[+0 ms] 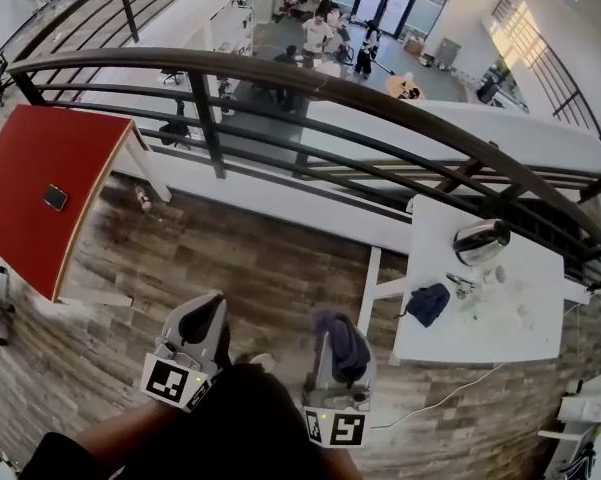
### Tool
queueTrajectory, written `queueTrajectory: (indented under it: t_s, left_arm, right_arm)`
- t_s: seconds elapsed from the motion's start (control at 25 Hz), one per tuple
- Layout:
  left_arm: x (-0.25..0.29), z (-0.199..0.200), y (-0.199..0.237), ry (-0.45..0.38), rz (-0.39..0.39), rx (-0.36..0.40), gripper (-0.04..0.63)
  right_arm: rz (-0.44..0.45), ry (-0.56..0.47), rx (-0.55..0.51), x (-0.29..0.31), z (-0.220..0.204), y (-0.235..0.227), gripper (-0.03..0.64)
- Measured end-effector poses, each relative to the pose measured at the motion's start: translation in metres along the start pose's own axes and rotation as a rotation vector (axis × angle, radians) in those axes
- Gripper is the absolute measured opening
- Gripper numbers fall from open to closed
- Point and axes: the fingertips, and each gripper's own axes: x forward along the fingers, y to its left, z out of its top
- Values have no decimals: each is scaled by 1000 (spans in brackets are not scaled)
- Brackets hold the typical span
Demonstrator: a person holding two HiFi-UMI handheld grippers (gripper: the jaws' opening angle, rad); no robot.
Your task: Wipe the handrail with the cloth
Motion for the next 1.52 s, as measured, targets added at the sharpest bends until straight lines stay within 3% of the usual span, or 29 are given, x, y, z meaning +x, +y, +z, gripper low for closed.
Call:
queueTrajectory:
  t_s: [0.4,0.64,0.84,1.24,1.52]
  left_arm:
    - [49,-4,-5,5,-120,17,-2]
    - [103,10,21,-26,-173,4,-2]
    - [150,24,40,-39,-264,-13,-2]
    - [211,37,101,-63,-298,-41,-2]
    - [234,43,150,-75,-250,-45,-2]
  right_arm:
    - [-60,42,9,25,-16,-13,107]
    - [-84,75,-19,78,-23,-21,109]
    - [-103,96,-14,132,-32,-25,107]
    - [-82,133,-67,224,-42,-13,107]
    - [-87,111,-92,273,-38,-7,107]
